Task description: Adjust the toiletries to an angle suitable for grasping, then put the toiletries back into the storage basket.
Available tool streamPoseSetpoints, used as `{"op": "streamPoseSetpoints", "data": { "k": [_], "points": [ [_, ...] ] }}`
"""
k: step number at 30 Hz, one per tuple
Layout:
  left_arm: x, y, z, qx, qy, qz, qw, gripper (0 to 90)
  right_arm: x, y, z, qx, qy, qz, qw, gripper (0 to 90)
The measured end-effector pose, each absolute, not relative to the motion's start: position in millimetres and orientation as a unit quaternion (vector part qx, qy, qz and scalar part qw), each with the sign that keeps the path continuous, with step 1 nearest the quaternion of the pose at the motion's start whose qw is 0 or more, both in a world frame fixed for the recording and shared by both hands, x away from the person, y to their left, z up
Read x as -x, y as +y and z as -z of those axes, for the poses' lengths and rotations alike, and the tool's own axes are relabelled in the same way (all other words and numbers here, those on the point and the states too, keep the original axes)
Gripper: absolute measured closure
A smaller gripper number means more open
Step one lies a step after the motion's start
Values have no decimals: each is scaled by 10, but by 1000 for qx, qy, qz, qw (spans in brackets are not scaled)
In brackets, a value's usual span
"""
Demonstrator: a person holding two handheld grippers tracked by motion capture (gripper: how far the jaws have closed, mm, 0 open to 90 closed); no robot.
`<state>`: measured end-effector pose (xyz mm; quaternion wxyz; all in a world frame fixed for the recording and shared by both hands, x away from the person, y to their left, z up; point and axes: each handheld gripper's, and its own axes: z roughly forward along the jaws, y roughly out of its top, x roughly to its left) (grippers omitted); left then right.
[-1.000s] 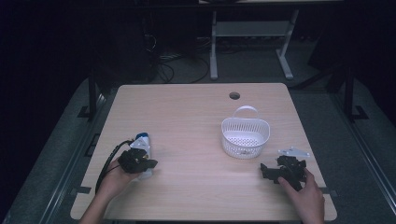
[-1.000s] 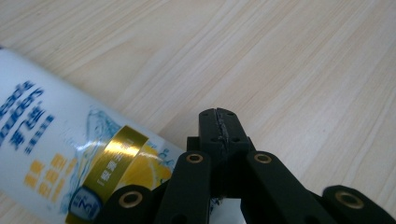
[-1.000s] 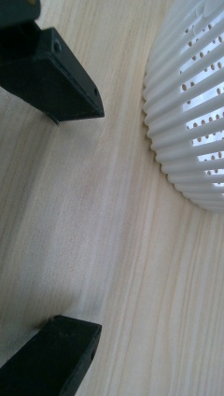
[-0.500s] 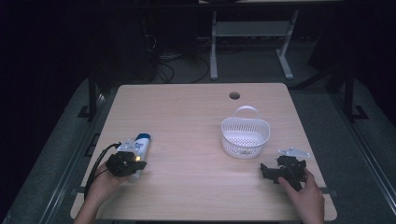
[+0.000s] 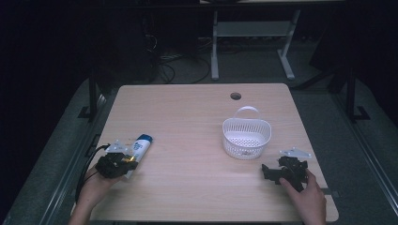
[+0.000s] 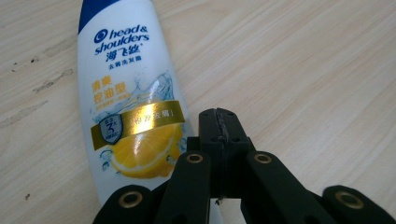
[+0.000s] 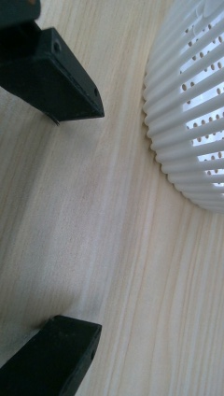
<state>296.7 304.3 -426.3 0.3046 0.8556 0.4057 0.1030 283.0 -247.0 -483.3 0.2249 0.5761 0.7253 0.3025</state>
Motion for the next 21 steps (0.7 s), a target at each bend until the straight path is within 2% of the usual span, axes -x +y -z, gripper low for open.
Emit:
{"op": "streamPoseSetpoints", "data": {
  "k": [6,11,13,17,21],
  "points": [
    [-2969,3093,4194,-846,412,-107,322,872,-2830,-2470,4833,-576,725,-302,225,0],
    [-2970,3114,4169,-840,417,-116,327,706,-2830,-2470,4833,-576,725,-302,225,0],
    [-2967,3100,4156,-842,414,-118,325,674,-2830,-2470,4833,-576,725,-302,225,0],
    [-2987,3069,4139,-839,418,-123,326,507,-2830,-2471,4833,-576,725,-303,225,0],
    [-3067,3079,4108,-829,432,-127,330,412,-2830,-2471,4833,-576,725,-302,225,0]
  ]
}}
